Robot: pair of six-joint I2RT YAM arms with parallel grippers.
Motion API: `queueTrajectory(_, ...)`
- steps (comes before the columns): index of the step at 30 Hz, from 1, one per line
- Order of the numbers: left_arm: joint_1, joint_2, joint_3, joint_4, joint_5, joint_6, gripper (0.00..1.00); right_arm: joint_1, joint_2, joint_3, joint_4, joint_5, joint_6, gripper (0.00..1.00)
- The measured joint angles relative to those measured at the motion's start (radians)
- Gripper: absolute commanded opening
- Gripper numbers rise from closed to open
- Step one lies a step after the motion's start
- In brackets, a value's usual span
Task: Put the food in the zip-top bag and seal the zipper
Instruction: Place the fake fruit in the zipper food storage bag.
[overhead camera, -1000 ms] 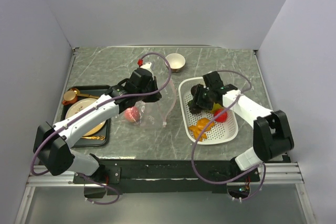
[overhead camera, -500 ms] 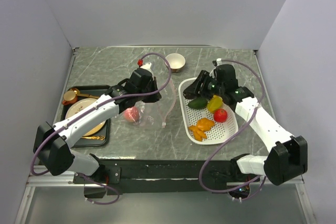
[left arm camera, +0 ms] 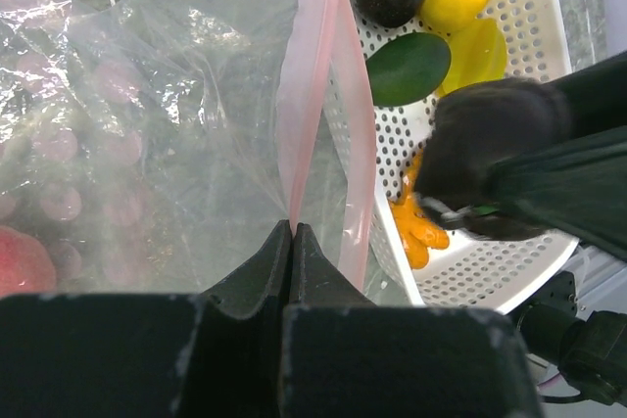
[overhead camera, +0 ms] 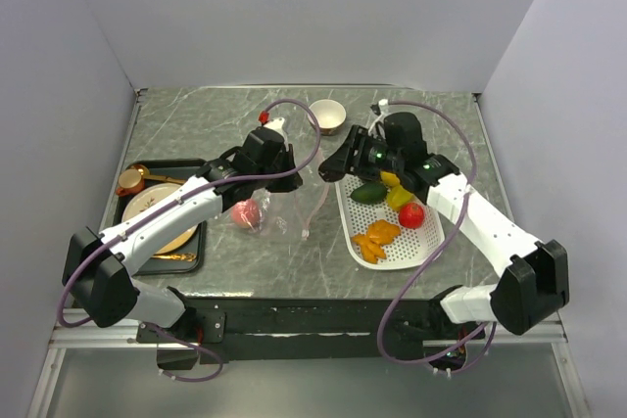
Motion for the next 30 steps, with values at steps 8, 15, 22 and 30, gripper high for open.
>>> queueTrajectory(8, 0.0, -0.003, 0.0, -0.004, 0.021, 0.014, 0.01, 0.076, 0.092, 0.044, -0.041, 0.011, -0.013, 0.37)
queueTrajectory(15, 0.002, -0.011, 0.0, -0.005, 0.029, 0.014, 0.01, 0.106, 0.132, 0.088, -0.088, 0.048, -0.033, 0.43)
queueTrajectory(22, 0.002, -0.03, 0.008, -0.005, 0.035, 0.013, 0.01, 0.113, 0.148, 0.107, -0.111, 0.081, -0.052, 0.7)
queueTrajectory(30, 0.002, -0.048, 0.013, -0.005, 0.035, 0.013, 0.01, 0.115, 0.169, 0.145, -0.126, 0.097, -0.057, 0.93)
